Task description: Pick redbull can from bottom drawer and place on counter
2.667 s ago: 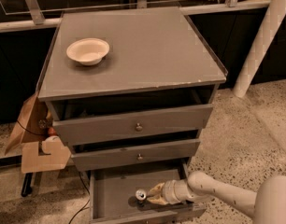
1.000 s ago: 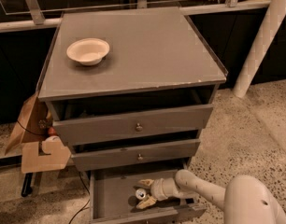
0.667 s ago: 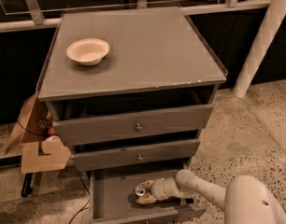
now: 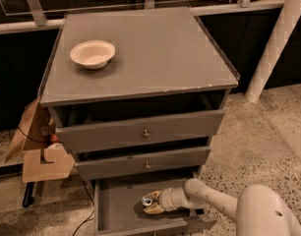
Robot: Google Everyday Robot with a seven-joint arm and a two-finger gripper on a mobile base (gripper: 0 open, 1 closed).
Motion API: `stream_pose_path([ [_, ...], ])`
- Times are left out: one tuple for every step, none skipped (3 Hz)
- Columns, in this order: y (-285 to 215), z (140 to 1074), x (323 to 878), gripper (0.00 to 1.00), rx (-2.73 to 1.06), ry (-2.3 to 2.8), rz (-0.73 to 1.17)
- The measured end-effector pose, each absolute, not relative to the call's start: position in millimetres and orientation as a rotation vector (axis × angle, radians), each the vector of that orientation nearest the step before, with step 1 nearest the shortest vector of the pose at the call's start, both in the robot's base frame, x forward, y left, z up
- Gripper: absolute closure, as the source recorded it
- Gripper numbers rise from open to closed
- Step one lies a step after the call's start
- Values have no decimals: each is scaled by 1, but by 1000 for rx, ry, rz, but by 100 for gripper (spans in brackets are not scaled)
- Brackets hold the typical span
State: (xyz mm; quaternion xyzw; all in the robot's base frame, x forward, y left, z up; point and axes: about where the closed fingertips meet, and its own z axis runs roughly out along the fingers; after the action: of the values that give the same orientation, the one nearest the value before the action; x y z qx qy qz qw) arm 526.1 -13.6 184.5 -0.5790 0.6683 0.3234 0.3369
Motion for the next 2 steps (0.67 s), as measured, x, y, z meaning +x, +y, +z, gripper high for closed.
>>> stream_pose_path([
  [-14,196,523,100,-1512,1725,860],
  [-19,239,519,100,-1481,1704,867],
])
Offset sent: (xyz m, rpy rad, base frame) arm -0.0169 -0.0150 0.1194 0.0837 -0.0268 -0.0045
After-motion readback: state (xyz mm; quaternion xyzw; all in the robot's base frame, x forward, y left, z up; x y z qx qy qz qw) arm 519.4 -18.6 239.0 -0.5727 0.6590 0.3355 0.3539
